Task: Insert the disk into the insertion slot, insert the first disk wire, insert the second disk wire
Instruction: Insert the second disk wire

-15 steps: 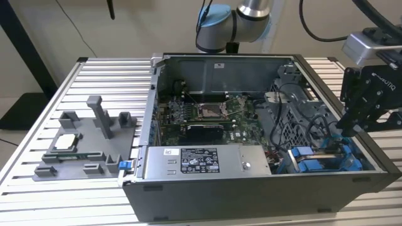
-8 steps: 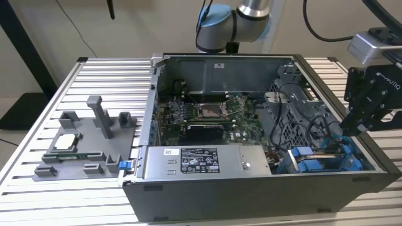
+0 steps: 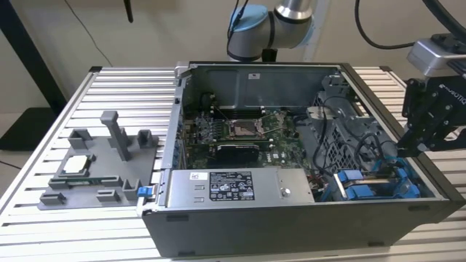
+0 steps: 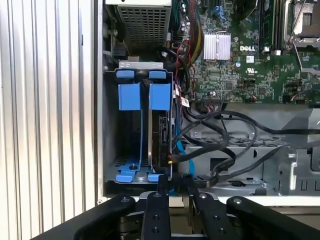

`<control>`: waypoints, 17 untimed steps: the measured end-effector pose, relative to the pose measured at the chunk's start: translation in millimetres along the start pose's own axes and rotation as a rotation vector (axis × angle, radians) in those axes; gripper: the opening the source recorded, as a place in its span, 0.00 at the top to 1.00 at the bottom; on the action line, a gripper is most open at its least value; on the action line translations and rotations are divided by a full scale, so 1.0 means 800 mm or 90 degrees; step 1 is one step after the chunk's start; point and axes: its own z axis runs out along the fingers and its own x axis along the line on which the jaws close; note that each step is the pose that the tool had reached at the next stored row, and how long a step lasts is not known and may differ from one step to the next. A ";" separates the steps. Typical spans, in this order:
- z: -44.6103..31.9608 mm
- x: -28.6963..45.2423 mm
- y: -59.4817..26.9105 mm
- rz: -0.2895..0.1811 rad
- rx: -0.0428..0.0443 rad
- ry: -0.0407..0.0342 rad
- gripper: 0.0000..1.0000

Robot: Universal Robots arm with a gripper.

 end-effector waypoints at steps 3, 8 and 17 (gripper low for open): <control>0.0041 -0.0016 -0.002 0.001 -0.0008 -0.0001 0.00; 0.0104 -0.0028 -0.004 0.003 -0.0079 0.0000 0.00; 0.0138 -0.0027 -0.005 0.008 -0.0376 -0.0063 0.00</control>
